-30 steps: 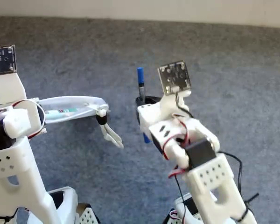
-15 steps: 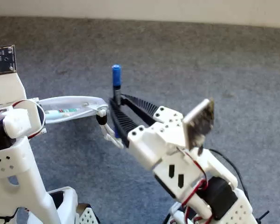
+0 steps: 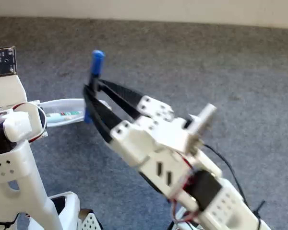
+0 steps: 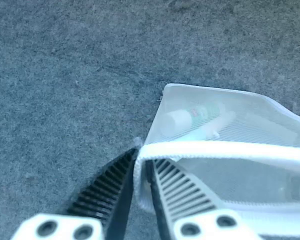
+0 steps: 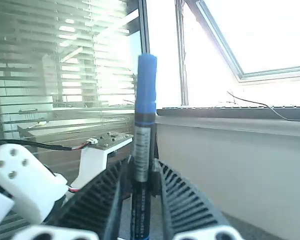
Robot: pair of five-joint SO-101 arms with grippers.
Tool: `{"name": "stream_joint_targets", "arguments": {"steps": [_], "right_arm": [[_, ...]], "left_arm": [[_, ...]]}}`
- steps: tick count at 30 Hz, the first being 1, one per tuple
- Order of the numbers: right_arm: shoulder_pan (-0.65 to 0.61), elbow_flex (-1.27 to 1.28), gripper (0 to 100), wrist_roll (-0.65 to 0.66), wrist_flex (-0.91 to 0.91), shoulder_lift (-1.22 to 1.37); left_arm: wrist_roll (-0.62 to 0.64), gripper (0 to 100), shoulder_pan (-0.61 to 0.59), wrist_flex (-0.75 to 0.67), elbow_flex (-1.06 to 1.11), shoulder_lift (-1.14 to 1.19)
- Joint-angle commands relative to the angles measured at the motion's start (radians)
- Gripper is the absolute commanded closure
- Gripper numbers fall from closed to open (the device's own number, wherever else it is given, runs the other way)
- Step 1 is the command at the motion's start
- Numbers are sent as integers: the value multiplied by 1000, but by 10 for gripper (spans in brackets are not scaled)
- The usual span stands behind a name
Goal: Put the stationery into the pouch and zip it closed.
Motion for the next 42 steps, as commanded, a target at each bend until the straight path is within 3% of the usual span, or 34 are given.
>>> {"name": "stream_joint_targets", "arguments": {"steps": [1,8,13,23,27,32,38,42], "right_arm": [[-13,-16,994,-5,-128,93],[-27,-16,994,0,-229,236],[-33,-2,994,126,-312,309],[-36,225,994,146,-389,331],[-38,297,994,302,-386,334],[-39,320,985,354,-216,328],[-71,213,807,350,-19,254],[-111,96,786,235,177,163]], "left_arm": [[-8,995,10,3,10,16],[-8,995,10,3,10,16],[-8,995,10,3,10,16],[-8,995,10,3,10,16],[-8,995,10,3,10,16],[-8,995,10,3,10,16],[-8,995,10,3,10,16],[-8,995,10,3,10,16]]}}
